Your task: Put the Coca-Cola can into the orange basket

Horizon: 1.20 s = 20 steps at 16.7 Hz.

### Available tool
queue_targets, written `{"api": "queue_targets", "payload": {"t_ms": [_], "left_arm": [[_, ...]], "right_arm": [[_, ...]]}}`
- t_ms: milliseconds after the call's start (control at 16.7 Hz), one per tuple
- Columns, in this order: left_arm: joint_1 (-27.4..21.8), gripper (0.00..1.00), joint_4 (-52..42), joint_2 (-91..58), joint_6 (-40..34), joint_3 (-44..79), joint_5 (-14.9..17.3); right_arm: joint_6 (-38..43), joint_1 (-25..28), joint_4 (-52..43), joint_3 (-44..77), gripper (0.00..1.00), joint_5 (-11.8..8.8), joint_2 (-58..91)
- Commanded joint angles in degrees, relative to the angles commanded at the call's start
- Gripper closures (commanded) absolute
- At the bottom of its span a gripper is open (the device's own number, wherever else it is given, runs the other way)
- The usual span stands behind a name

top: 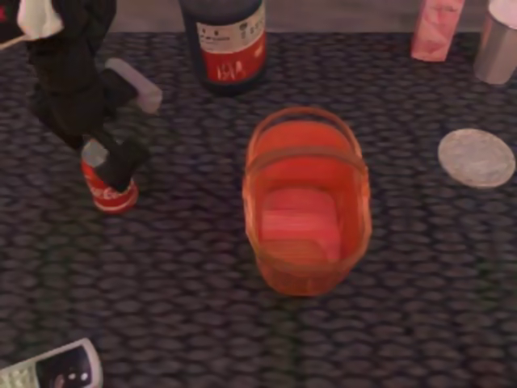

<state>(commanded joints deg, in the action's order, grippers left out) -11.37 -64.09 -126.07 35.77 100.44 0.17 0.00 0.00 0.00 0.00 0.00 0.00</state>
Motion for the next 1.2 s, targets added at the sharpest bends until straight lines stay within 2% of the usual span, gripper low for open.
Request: {"api": "queue_targets", "payload": {"t_ms": [360, 1140, 1200], "left_arm": [[0.0, 0.00, 2.5, -0.6, 0.0, -2.1, 0.0], [0.0, 0.98, 2.5, -0.6, 0.0, -2.1, 0.0], [0.0, 1.00, 2.5, -0.6, 0.0, -2.1, 0.0]], "right_arm": [[0.0, 0.0, 0.0, 0.0, 0.00, 0.0, 0.0], [0.0, 0.0, 0.0, 0.0, 0.00, 0.0, 0.0], [0.0, 0.0, 0.0, 0.0, 0.00, 0.0, 0.0]]}}
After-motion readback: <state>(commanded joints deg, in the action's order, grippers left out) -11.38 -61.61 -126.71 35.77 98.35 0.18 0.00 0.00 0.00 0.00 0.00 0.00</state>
